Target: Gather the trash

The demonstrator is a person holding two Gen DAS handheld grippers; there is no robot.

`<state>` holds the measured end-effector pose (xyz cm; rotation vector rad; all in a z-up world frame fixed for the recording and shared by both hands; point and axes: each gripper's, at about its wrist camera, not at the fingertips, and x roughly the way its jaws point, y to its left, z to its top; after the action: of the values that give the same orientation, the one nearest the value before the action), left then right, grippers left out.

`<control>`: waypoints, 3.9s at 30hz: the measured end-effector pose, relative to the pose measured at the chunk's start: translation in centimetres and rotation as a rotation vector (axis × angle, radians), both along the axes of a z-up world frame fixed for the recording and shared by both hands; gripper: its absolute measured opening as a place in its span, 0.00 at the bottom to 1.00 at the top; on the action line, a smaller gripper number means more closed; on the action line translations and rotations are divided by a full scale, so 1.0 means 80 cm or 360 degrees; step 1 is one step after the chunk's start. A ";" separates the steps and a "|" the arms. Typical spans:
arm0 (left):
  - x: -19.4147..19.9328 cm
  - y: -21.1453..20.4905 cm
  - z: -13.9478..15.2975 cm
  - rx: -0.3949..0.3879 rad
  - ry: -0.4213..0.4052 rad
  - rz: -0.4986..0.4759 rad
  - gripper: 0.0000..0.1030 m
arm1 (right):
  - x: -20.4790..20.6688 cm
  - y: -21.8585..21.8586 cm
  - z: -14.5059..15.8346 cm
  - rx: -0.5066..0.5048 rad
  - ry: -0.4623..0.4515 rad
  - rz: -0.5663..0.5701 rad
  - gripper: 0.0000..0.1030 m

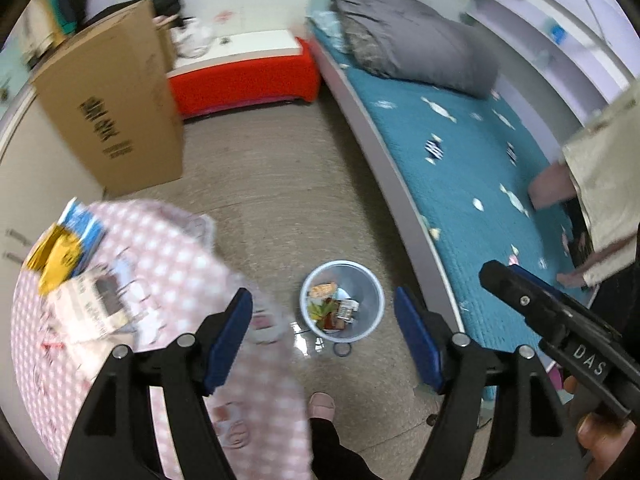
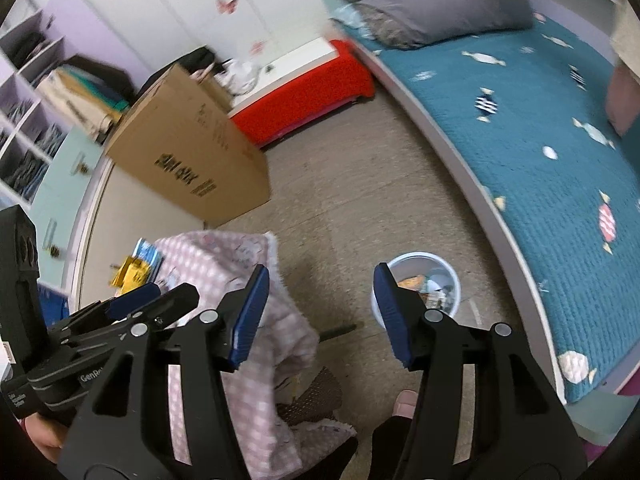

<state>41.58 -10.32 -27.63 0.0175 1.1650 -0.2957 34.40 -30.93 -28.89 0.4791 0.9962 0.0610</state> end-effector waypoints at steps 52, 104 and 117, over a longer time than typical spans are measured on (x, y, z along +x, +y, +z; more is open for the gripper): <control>0.052 0.519 -0.108 -0.0129 0.0103 0.0654 0.17 | 0.131 0.496 -0.062 -0.0058 0.0109 0.0423 0.64; 0.024 0.316 0.048 -0.0162 -0.0215 0.0468 0.17 | 0.082 0.309 0.004 0.0237 0.0080 0.0526 0.01; 0.010 0.254 -0.044 -0.0042 0.0022 0.0618 0.17 | 0.085 0.259 -0.097 -0.0084 0.0173 0.0652 0.61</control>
<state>42.40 10.04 -31.16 -0.2321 1.1511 0.0327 41.19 -10.20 -36.64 0.2259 1.1883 0.3778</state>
